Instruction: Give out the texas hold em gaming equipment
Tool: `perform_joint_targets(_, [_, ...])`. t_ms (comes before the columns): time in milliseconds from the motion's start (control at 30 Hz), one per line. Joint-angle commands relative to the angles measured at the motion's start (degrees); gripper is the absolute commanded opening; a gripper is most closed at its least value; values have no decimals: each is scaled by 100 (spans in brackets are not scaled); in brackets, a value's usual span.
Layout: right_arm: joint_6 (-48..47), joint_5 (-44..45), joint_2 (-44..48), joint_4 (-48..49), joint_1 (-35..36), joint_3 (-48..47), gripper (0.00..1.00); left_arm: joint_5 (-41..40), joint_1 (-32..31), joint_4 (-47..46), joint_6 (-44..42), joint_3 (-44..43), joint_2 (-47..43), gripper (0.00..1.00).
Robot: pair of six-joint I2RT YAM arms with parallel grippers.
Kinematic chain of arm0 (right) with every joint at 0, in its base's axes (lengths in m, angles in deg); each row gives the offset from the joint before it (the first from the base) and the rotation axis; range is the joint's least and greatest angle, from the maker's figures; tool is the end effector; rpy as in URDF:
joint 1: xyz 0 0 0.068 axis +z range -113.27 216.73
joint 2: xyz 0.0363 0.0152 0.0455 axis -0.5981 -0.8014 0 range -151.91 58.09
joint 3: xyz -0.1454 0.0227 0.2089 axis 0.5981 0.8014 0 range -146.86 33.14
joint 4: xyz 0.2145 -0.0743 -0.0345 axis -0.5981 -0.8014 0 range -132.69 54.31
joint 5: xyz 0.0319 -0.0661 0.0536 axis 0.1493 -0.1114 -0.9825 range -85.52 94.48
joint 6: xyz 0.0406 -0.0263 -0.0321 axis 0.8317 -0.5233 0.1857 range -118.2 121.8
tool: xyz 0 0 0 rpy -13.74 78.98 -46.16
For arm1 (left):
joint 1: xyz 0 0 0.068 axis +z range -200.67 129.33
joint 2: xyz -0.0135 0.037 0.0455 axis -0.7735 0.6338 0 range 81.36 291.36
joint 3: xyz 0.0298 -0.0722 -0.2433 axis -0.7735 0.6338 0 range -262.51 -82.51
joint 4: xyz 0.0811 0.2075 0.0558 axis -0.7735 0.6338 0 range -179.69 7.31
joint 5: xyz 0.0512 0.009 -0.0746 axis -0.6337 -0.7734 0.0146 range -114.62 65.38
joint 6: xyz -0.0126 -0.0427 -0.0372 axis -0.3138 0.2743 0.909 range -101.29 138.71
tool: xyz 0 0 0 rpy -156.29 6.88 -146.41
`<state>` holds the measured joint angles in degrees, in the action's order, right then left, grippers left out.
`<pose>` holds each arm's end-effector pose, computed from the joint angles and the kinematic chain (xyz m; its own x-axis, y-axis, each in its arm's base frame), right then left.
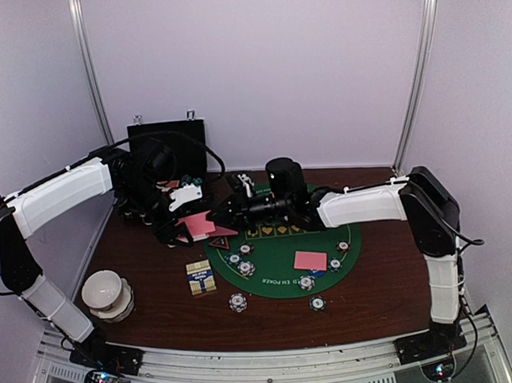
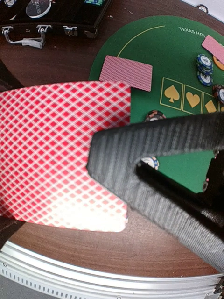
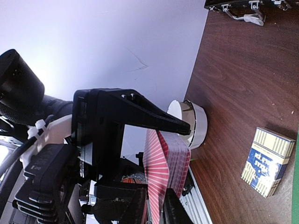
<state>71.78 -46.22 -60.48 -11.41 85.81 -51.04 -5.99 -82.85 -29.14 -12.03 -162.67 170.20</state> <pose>0.2667 0.3566 0.2425 -0.9579 -0.1964 -0.2093 -0.2266 0.0696 0.9715 0.2237 -0.1565 0.2811 -0.3732 0.8071 -0.4575 0.9207 0.3830 -0.0754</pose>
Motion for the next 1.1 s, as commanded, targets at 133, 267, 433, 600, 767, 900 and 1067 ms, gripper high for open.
perform_joint_targets(133, [305,-272,162,536,17,195,23,3,10,-62,-63,-159,-16,0])
perform_joint_targets(267, [440,-342,89,702,49,181,22,8,11,-63,-63,-167,-18,0])
perform_joint_targets(433, [461,-327,128,679,-43,183,5,-38,10,-63,-64,-141,-40,0])
perform_joint_targets(600, [340,-333,257,477,-301,270,0,-123,10,-67,-72,-97,-83,0])
perform_joint_targets(767, [-167,-372,493,-181,-720,314,0,-227,14,-70,-71,-49,-87,0])
perform_joint_targets(900, [-534,-349,558,-664,-1071,287,0,-294,20,-70,-65,-5,-102,0])
perform_joint_targets(1067, [-1053,-245,300,-1404,-1338,-96,0,-308,19,-65,-65,27,-166,0])
